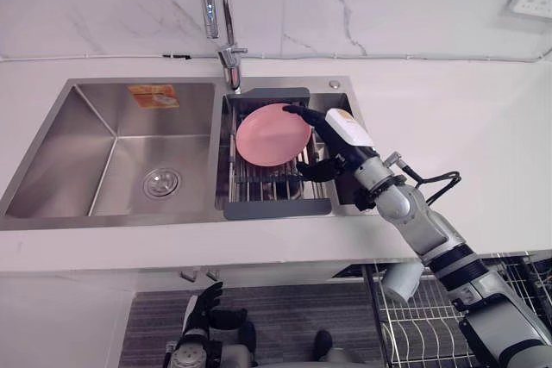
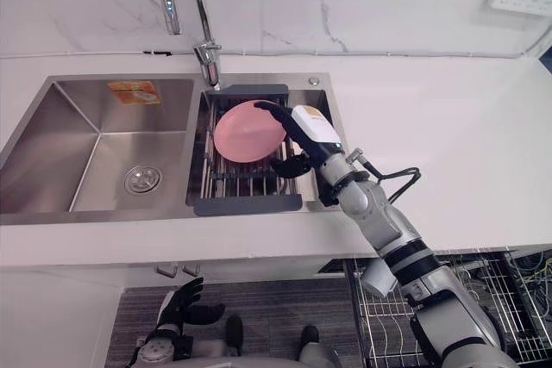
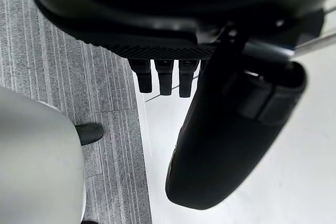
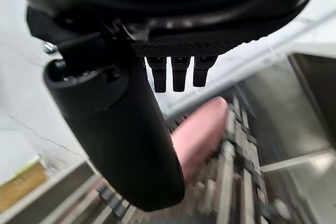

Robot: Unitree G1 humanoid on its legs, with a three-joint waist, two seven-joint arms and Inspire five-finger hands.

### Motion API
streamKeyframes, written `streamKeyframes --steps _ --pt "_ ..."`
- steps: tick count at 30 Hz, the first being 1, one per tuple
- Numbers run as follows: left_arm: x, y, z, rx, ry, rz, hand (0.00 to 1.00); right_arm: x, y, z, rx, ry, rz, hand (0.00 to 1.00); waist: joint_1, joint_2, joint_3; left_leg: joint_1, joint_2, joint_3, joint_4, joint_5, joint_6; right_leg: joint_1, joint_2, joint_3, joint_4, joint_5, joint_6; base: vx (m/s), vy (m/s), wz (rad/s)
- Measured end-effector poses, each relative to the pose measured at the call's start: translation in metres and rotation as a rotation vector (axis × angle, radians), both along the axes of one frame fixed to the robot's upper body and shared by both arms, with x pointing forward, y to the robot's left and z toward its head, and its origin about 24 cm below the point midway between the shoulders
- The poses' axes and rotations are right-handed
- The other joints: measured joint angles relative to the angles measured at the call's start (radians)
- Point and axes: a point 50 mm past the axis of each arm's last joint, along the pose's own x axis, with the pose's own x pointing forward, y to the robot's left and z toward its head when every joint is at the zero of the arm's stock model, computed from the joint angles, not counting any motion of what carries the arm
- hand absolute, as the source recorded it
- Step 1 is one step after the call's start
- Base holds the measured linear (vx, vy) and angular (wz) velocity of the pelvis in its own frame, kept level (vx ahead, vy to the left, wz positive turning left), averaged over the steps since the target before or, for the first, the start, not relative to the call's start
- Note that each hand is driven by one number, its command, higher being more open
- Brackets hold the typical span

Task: Walk over to the sink, pick up the cup, carry it to the dishwasher, place the cup inside the dishwasher, then close the dishwasher door

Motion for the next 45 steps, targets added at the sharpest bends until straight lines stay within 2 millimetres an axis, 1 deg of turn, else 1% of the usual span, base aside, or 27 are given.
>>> streamKeyframes --steps 2,8,12,14,16,20,24,26,33,34,38,41,43,44,45 --pt "0.000 0.000 0.000 0.000 -0.002 0.000 0.90 0.000 0.001 -0.008 -0.010 0.030 -0.004 0.90 0.000 0.000 0.002 -0.001 0.000 -0.002 0.002 0.000 0.000 0.000 0.000 0.000 0.000 0.000 0.000 0.01 0.001 0.03" --pt "0.004 0.000 0.003 0.002 -0.025 -0.003 0.90 0.005 0.006 -0.001 -0.051 -0.008 0.009 0.90 -0.002 -0.001 0.030 -0.004 -0.001 -0.003 0.009 0.000 0.000 0.000 -0.001 0.002 0.001 0.000 0.000 -0.03 0.002 0.00" --pt "0.005 0.000 0.004 0.003 -0.031 -0.005 0.90 0.005 0.012 -0.006 -0.101 -0.009 0.023 0.90 0.004 -0.002 0.032 -0.011 -0.001 -0.007 0.015 -0.001 -0.001 -0.004 -0.002 0.002 0.004 -0.007 -0.001 -0.04 0.002 0.03" --pt "0.009 0.000 0.006 0.003 -0.046 -0.007 0.90 0.006 0.019 -0.008 -0.112 -0.023 0.024 0.90 0.006 -0.002 0.052 -0.015 0.002 -0.009 0.021 -0.001 -0.001 -0.011 -0.003 0.002 0.021 -0.018 -0.003 -0.04 -0.008 0.02" --pt "0.011 0.000 0.006 0.005 -0.051 -0.006 0.90 0.010 0.023 -0.004 -0.154 -0.049 0.030 0.90 0.014 -0.003 0.056 -0.024 0.007 -0.010 0.024 -0.001 -0.001 -0.021 -0.002 0.002 0.028 -0.019 -0.004 -0.04 -0.019 0.01" --pt "0.012 0.000 0.007 0.004 -0.055 0.000 0.90 0.016 0.031 0.003 -0.168 -0.071 0.044 0.90 0.022 -0.005 0.057 -0.038 0.008 -0.012 0.029 -0.001 -0.002 -0.033 -0.001 0.001 0.033 -0.019 -0.004 0.00 0.000 0.00" --pt "0.018 0.002 0.010 0.002 -0.080 0.008 0.90 0.026 0.040 0.018 -0.170 -0.111 0.051 0.90 0.026 -0.012 0.092 -0.049 0.009 -0.025 0.041 -0.001 -0.002 -0.032 -0.001 -0.012 0.034 -0.019 -0.004 -0.01 -0.008 0.08" --pt "0.019 0.002 0.011 -0.004 -0.082 0.016 0.90 0.027 0.040 0.022 -0.194 -0.124 0.062 0.90 0.026 -0.016 0.094 -0.052 0.011 -0.031 0.042 -0.001 -0.003 -0.032 0.001 -0.016 0.034 -0.019 -0.005 -0.01 -0.012 0.10" --pt "0.019 0.002 0.011 -0.005 -0.087 0.015 0.90 0.035 0.040 0.027 -0.225 -0.134 0.047 0.90 0.026 -0.015 0.095 -0.071 0.020 -0.055 0.050 0.002 -0.014 -0.034 0.015 -0.038 0.034 -0.027 -0.018 -0.03 -0.027 0.08" --pt "0.020 0.002 0.011 -0.006 -0.088 0.016 0.90 0.037 0.039 0.028 -0.231 -0.134 0.042 0.30 0.026 -0.015 0.096 -0.075 0.025 -0.063 0.049 0.005 -0.019 -0.036 0.020 -0.046 0.036 -0.029 -0.022 -0.04 -0.037 0.14" --pt "0.021 0.003 0.012 -0.011 -0.093 0.027 0.90 0.040 0.043 0.031 -0.258 -0.138 0.054 0.30 0.031 -0.013 0.102 -0.087 0.043 -0.070 0.048 0.015 -0.033 -0.053 0.037 -0.051 0.052 -0.037 -0.038 -0.06 -0.073 0.03" --pt "0.025 0.002 0.013 -0.011 -0.103 0.019 0.90 0.040 0.046 0.032 -0.245 -0.160 0.055 0.30 0.032 -0.006 0.119 -0.092 0.060 -0.081 0.046 0.020 -0.041 -0.057 0.052 -0.061 0.057 -0.041 -0.046 -0.05 -0.079 0.05" --pt "0.030 -0.001 0.015 -0.015 -0.114 0.007 0.90 0.047 0.050 0.048 -0.238 -0.218 0.035 0.30 0.048 0.006 0.129 -0.103 0.070 -0.090 0.036 0.032 -0.047 -0.075 0.059 -0.070 0.068 -0.046 -0.053 -0.04 -0.069 0.10" --pt "0.030 -0.002 0.015 -0.017 -0.115 0.008 0.90 0.047 0.050 0.050 -0.241 -0.228 0.040 0.30 0.054 0.006 0.130 -0.105 0.072 -0.091 0.031 0.035 -0.048 -0.080 0.060 -0.072 0.071 -0.046 -0.056 -0.01 -0.066 0.09" --pt "0.031 -0.002 0.015 -0.017 -0.118 0.010 0.90 0.047 0.051 0.052 -0.254 -0.241 0.042 0.30 0.060 0.006 0.130 -0.104 0.077 -0.093 0.025 0.042 -0.057 -0.082 0.064 -0.075 0.077 -0.045 -0.064 0.01 -0.062 0.06"
